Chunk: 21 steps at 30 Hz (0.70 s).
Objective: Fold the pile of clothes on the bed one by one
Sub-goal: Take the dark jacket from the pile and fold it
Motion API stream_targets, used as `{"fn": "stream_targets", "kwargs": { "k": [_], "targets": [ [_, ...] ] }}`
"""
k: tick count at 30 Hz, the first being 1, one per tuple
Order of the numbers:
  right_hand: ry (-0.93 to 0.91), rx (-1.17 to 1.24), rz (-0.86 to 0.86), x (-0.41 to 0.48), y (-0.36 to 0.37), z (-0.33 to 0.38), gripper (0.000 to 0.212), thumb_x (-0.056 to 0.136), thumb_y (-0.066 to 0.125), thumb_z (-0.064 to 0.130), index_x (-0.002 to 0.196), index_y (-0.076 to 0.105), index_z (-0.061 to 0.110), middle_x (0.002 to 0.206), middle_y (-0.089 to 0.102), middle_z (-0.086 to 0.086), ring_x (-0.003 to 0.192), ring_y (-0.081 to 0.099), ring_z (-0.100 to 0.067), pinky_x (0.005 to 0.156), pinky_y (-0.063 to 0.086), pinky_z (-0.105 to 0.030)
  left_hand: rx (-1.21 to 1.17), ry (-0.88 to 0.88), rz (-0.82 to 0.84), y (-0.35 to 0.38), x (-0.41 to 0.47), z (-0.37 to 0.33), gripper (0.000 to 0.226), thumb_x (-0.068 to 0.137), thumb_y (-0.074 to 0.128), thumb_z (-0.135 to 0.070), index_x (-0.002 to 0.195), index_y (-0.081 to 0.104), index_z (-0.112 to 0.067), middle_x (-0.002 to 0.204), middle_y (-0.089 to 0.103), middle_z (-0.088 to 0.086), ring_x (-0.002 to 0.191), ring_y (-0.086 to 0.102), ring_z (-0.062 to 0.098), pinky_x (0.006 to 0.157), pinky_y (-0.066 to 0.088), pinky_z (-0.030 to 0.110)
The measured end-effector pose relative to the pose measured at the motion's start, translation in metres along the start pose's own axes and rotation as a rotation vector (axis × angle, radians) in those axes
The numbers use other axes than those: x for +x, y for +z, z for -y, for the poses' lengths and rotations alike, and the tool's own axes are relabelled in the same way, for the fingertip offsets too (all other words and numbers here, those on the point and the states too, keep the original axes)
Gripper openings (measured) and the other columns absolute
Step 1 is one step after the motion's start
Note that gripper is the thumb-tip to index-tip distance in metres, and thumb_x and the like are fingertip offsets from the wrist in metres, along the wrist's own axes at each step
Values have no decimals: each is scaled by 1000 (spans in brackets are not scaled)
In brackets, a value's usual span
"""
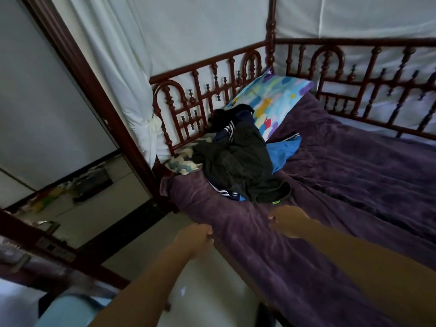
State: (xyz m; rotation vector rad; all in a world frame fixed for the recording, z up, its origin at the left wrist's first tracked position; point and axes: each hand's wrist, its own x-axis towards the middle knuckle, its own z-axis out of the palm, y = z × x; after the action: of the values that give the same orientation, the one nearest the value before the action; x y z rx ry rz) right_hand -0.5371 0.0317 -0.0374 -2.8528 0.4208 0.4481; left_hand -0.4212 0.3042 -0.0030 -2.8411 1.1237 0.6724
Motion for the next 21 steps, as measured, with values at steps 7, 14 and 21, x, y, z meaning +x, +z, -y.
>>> {"fn": "stream_targets", "kwargs": {
  "k": [7,14,21],
  "targets": [
    [140,130,84,118,9,-39,33,92,46,43,117,60,27,122,61,-1,111,58,-24,85,44,-32,17,16,145,-37,125,27,37,94,48,-35,127,53,-20,131,55,8,122,50,27,101,41,34],
    [323,259,209,190,16,-72,38,89,48,48,118,59,27,125,59,1,114,57,-23,89,49,-35,32,114,206,-54,239,35,36,94,47,-38,126,54,-22,127,59,2,121,50,22,96,40,28],
    [597,390,196,232,15,-103,35,85,50,49,114,62,32,119,63,0,107,61,-23,80,47,-32,46,315,286,-70,361,26,28,93,49,-36,111,60,-17,114,62,6,107,58,25,85,46,32]
  ]
}}
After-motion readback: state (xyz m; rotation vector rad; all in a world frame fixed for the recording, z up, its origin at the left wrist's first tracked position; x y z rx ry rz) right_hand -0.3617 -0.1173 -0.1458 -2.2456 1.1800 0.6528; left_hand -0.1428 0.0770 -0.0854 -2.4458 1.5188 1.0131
